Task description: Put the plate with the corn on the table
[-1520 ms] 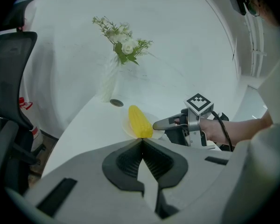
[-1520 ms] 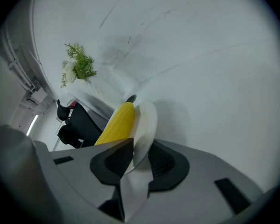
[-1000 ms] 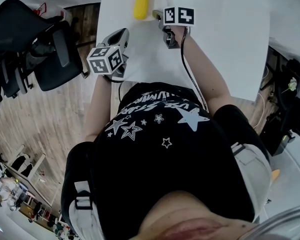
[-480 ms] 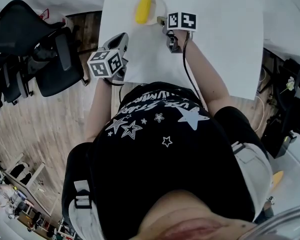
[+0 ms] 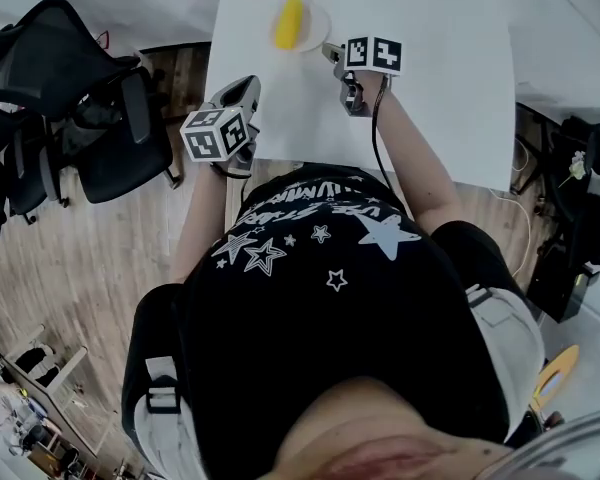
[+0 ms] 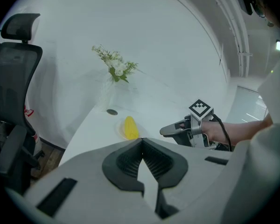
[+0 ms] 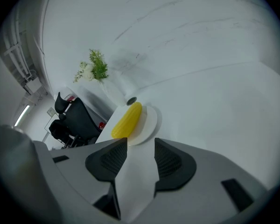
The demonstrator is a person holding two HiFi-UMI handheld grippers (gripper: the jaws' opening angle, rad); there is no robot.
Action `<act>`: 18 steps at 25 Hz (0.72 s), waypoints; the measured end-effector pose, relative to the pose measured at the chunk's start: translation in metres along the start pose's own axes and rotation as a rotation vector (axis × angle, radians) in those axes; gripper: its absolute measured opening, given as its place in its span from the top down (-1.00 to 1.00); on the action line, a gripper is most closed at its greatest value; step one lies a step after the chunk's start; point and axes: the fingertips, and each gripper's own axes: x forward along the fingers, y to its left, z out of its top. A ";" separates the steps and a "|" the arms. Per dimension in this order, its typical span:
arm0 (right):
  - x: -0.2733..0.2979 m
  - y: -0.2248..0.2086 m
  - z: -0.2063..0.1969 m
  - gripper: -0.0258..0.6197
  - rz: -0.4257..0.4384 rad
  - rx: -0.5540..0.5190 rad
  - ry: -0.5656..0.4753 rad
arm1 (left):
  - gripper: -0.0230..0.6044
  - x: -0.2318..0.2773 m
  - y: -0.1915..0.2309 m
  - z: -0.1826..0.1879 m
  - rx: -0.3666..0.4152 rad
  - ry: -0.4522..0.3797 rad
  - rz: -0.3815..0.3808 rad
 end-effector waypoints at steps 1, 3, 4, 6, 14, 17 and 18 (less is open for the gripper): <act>-0.005 0.002 -0.003 0.35 0.000 0.003 -0.008 | 0.91 -0.004 -0.003 -0.001 0.006 -0.003 -0.006; -0.016 0.007 -0.010 0.35 -0.002 0.008 -0.027 | 0.91 -0.014 -0.008 -0.003 0.019 -0.007 -0.018; -0.021 0.009 -0.015 0.35 -0.004 0.010 -0.036 | 0.91 -0.019 -0.011 -0.004 0.026 -0.009 -0.024; -0.032 0.014 -0.026 0.35 -0.007 0.018 -0.050 | 0.91 -0.029 -0.015 -0.008 0.039 -0.011 -0.037; -0.082 0.021 -0.082 0.38 -0.035 0.079 -0.117 | 0.91 -0.060 -0.046 -0.032 0.103 0.014 -0.134; -0.100 0.018 -0.107 0.44 -0.053 0.117 -0.142 | 0.91 -0.069 -0.061 -0.047 0.122 0.036 -0.175; -0.106 0.016 -0.116 0.47 -0.061 0.129 -0.149 | 0.91 -0.072 -0.066 -0.052 0.126 0.041 -0.187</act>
